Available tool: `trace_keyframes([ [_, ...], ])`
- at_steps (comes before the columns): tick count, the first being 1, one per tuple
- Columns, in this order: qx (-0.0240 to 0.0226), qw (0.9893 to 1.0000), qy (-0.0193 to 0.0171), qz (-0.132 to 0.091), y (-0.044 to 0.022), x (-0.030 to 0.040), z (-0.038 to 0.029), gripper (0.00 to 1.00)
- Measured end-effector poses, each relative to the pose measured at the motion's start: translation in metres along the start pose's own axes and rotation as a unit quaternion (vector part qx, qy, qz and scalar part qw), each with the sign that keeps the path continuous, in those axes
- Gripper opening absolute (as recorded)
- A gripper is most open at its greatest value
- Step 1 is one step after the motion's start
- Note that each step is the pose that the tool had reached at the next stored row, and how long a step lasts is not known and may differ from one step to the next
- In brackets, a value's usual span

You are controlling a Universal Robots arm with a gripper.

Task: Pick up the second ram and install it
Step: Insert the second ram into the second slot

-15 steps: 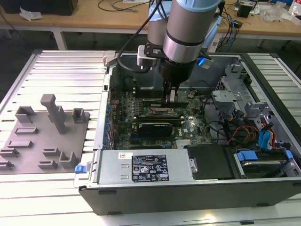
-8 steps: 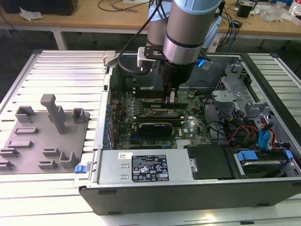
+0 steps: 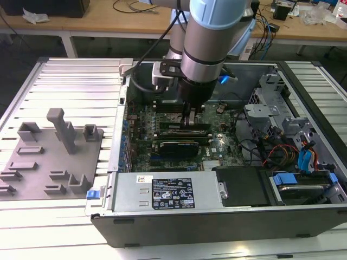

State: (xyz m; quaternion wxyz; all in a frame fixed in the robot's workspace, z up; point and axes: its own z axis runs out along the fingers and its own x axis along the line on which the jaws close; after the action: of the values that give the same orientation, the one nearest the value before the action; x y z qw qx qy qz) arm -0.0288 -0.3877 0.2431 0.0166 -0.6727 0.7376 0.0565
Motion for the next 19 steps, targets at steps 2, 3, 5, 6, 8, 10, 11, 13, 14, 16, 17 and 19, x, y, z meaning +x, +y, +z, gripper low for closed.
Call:
trace_keyframes([
  [2, 0.0003, 1.0000, 0.0028, 0.000, -0.0002, 0.0006, 0.0057, 0.14],
  [3, 0.0007, 1.0000, 0.0072, 0.001, -0.0002, 0.0006, 0.0063, 0.14],
  [5, 0.0013, 0.9999, 0.0130, 0.001, -0.0005, 0.0008, 0.0079, 0.14],
  [6, 0.0013, 0.9999, 0.0132, 0.001, -0.0005, 0.0009, 0.0086, 0.14],
  [8, 0.0012, 0.9999, 0.0133, -0.001, -0.0004, 0.0011, 0.0105, 0.14],
  [10, 0.0010, 0.9999, 0.0134, -0.003, -0.0004, 0.0010, 0.0114, 0.14],
  [11, 0.0008, 0.9999, 0.0135, -0.005, -0.0004, 0.0008, 0.0118, 0.14],
  [13, 0.0007, 0.9999, 0.0136, -0.006, -0.0004, 0.0004, 0.0123, 0.14],
  [14, 0.0007, 0.9999, 0.0135, -0.006, -0.0004, 0.0003, 0.0129, 0.14],
  [16, 0.0007, 0.9999, 0.0134, -0.006, -0.0004, 0.0004, 0.0140, 0.14],
  [17, 0.0007, 0.9999, 0.0135, -0.006, -0.0005, 0.0005, 0.0150, 0.14],
  [19, 0.0007, 0.9999, 0.0136, -0.006, -0.0005, 0.0006, 0.0155, 0.14],
])
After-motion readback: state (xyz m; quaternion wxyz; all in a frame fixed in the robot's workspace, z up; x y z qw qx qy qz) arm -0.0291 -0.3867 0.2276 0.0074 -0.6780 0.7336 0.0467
